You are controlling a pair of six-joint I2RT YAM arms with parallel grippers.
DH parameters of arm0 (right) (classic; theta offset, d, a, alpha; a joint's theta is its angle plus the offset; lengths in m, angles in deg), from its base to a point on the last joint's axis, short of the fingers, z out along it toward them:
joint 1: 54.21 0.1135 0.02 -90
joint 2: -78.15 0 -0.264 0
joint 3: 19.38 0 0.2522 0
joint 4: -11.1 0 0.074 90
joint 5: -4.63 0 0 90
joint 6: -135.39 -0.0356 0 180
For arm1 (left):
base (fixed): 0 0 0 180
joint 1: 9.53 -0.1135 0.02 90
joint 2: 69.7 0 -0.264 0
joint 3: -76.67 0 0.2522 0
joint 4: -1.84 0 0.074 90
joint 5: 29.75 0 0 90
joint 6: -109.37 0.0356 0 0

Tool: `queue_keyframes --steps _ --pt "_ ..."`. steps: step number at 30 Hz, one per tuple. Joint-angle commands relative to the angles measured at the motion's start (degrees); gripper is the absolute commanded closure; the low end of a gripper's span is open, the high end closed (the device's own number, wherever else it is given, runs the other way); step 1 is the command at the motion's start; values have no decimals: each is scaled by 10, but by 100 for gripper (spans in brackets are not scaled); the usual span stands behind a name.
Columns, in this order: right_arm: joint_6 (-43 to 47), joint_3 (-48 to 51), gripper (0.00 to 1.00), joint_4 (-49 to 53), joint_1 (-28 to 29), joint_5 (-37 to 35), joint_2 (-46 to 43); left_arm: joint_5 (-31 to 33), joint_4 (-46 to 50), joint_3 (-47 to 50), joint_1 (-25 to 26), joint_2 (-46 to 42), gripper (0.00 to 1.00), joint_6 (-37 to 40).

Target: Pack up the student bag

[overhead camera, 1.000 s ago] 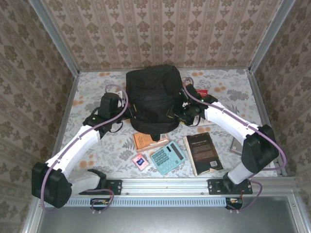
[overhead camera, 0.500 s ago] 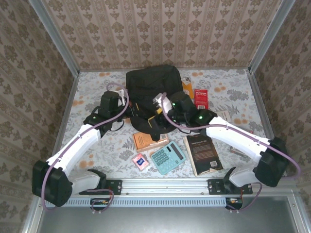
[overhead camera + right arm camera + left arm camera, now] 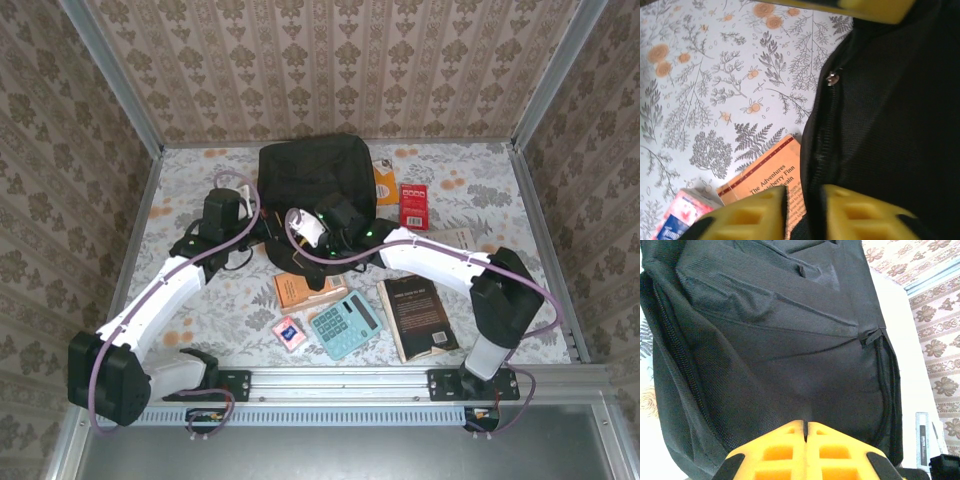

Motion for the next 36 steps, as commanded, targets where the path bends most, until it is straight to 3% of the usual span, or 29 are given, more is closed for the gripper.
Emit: queue_keyframes --steps 1,8,36 --pt "18 -23 87 38 5 8 23 -5 -19 6 -10 -14 100 -10" --pt "26 22 100 19 4 -9 6 4 -2 8 -32 -21 100 -7" --pt "31 124 100 1 -21 2 -86 75 41 -100 -83 61 100 57"
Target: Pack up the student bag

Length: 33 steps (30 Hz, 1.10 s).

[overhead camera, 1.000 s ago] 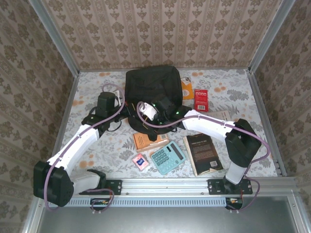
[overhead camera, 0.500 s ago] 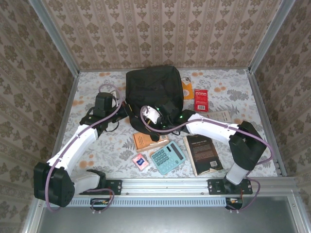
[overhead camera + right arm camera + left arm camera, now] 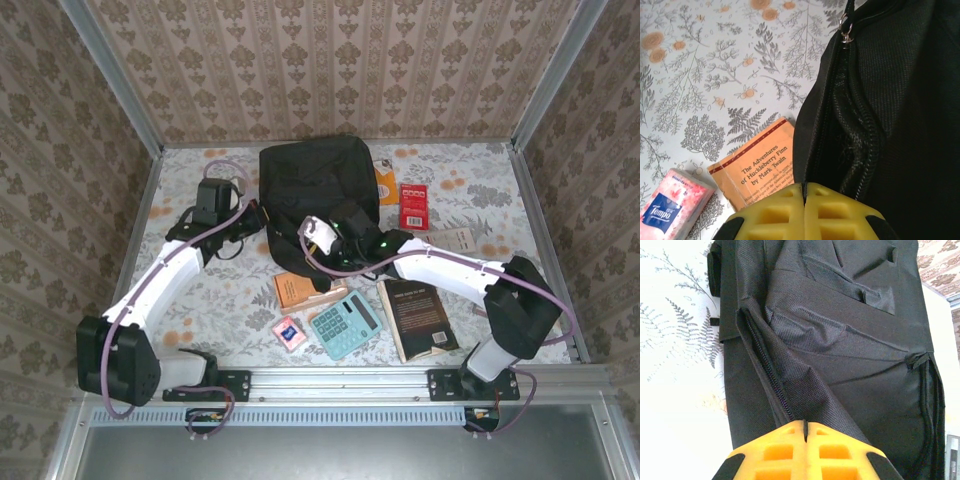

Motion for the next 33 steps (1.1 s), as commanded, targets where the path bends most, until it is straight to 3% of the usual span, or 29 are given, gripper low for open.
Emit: queue_keyframes --steps 1,5,10,14,18,30,33 --pt "11 21 100 62 -7 4 -21 64 -21 -45 -24 6 100 35" --pt "15 25 100 62 -13 7 -31 66 -18 -62 -30 27 100 39" --pt "13 13 100 60 -14 19 -23 23 -42 -52 -25 37 100 22" --pt "10 -2 67 52 -11 16 -5 -2 -60 -36 -14 30 100 13" --pt "16 -34 60 66 -7 12 29 -7 -65 -23 -5 25 100 10" --pt "18 -108 58 52 31 -39 91 -20 -57 -31 6 19 100 9" --pt "12 -125 68 52 34 -54 103 -21 -54 -34 8 15 100 9"
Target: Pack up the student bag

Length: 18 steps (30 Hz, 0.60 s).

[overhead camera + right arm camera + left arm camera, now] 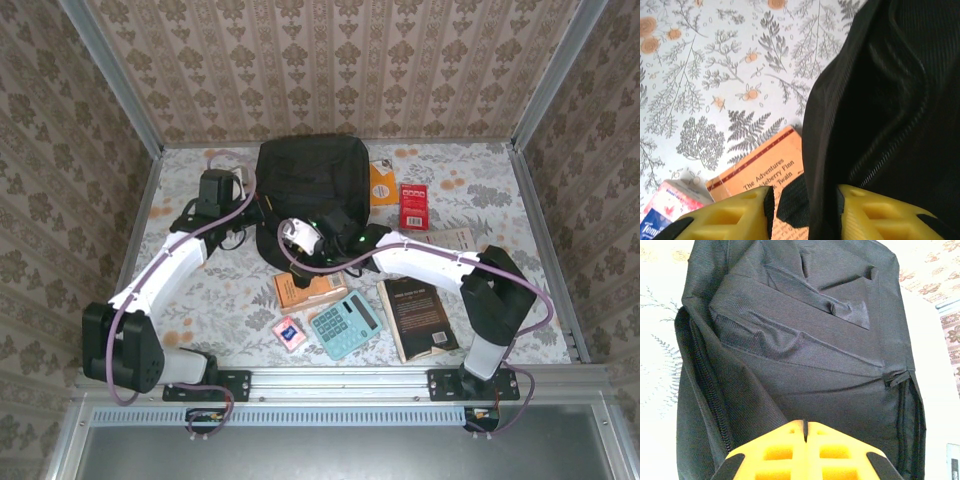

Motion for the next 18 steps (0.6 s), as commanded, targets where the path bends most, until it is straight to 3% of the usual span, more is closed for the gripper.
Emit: queue_keyframes --steps 1,3,18 --pt "2 -32 77 3 1 -33 24 -11 -8 -13 5 -20 100 -7" --pt "3 -39 100 13 1 -35 34 -7 -4 -14 5 -22 100 -5" --pt "5 72 100 7 2 -52 -58 24 19 -17 -21 -24 100 13"
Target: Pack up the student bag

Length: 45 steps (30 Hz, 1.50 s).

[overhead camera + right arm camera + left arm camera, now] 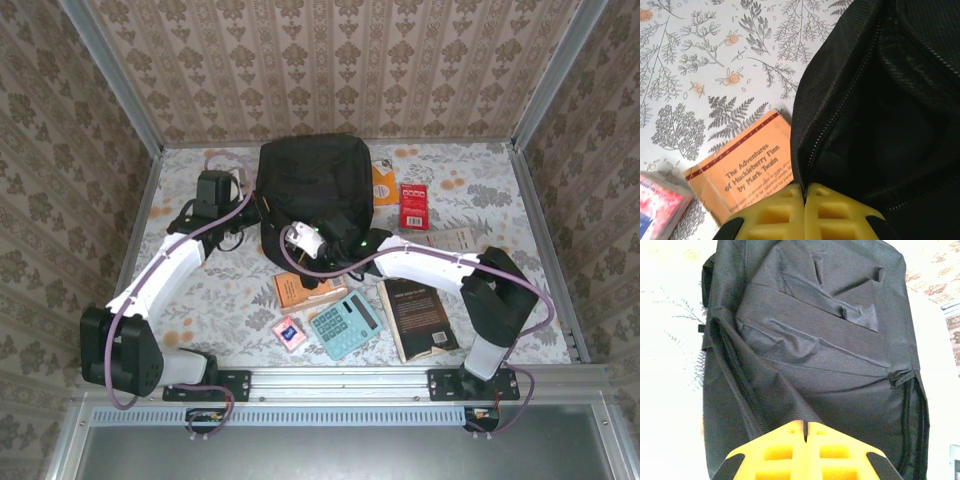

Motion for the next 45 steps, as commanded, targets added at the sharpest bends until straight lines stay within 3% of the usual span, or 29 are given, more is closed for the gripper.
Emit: queue_keyframes --steps 1,33,41,45 --pt "3 32 100 21 1 -13 -47 18 -2 -19 -16 -13 100 15" --pt "4 125 100 31 -22 -23 -157 63 18 -168 -64 165 100 54" --pt "-8 128 100 13 -22 -25 -165 44 15 -145 -62 149 100 41" --pt "-61 140 63 -44 -27 -37 -205 36 20 -124 -49 117 100 40"
